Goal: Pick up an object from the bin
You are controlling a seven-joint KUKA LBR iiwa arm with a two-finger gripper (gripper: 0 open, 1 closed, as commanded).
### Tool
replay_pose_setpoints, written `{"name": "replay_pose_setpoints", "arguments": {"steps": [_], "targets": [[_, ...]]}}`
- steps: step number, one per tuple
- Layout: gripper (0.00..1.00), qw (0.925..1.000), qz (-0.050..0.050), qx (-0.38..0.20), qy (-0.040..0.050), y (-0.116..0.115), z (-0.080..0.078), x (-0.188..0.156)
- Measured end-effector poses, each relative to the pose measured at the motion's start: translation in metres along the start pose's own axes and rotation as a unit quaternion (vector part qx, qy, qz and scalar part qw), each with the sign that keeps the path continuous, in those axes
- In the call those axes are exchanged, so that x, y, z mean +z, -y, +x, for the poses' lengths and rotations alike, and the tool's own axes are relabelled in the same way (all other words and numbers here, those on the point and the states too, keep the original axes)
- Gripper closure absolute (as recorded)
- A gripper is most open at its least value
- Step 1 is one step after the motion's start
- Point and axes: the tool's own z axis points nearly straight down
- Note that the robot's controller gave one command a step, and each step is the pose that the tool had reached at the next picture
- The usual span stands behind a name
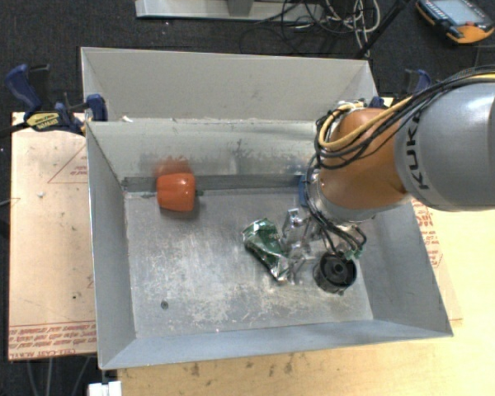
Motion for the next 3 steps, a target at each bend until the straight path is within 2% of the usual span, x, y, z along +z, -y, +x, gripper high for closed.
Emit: {"name": "replay_pose_setpoints", "arguments": {"steps": [3], "targets": [[1.0,1.0,0.0,0.0,0.0,0.0,0.0,0.0]]}}
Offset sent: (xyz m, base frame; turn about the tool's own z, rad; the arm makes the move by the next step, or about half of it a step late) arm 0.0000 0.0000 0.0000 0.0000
